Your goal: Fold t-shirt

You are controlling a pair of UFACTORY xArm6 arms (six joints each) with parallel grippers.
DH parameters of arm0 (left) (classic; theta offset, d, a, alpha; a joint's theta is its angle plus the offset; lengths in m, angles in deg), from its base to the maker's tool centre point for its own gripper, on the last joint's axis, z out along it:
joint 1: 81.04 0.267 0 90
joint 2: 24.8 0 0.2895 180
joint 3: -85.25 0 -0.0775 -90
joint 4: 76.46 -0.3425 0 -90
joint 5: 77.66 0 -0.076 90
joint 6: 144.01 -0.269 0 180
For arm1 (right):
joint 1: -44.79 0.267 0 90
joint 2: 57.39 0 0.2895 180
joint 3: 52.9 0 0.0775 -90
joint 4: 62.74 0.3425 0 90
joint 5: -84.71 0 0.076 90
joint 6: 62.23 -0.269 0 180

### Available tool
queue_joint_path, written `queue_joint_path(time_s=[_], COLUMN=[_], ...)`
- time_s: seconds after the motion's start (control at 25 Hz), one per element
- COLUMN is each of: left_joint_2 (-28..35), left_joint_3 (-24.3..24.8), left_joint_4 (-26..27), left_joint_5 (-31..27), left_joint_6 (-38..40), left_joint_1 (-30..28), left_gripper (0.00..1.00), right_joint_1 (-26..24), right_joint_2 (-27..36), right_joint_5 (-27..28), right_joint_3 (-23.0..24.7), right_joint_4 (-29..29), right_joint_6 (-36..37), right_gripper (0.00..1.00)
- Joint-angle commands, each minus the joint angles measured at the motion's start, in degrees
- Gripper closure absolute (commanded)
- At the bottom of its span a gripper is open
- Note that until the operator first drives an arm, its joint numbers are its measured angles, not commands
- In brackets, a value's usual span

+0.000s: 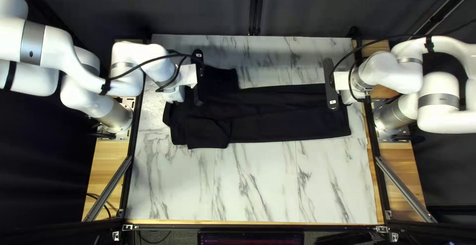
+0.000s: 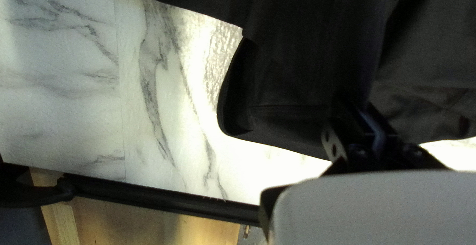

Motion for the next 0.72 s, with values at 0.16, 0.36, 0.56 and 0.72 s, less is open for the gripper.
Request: queue_joint_path(time_s=[0.16, 0.36, 0.56, 0.72], left_joint_2=[0.05, 0.1, -0.72, -1.26], left_joint_3=[0.8, 1.32, 1.83, 1.24], left_joint_4=[-0.31, -0.19, 0.2, 0.52], left_joint_5=[0.27, 0.57, 1.88, 1.65], left_joint_6=[0.94, 1.63, 2.4, 3.52], left_joint_1=[-0.34, -0.8, -1.64, -3.47], left_gripper=[1.0, 1.0, 0.98, 0.47], right_joint_1=[1.17, 2.6, 4.05, 5.71], right_joint_2=[-3.5, -2.33, -3.74, -6.63], right_joint_5=[-3.7, -3.19, -4.46, -6.07], right_joint_3=[0.46, 1.25, 1.24, 0.04], right_joint_4=[0.49, 0.73, 0.89, 0.82], right_joint_6=[-0.97, -2.27, -3.66, -5.06], right_gripper=[1.0, 1.0, 1.0, 1.0])
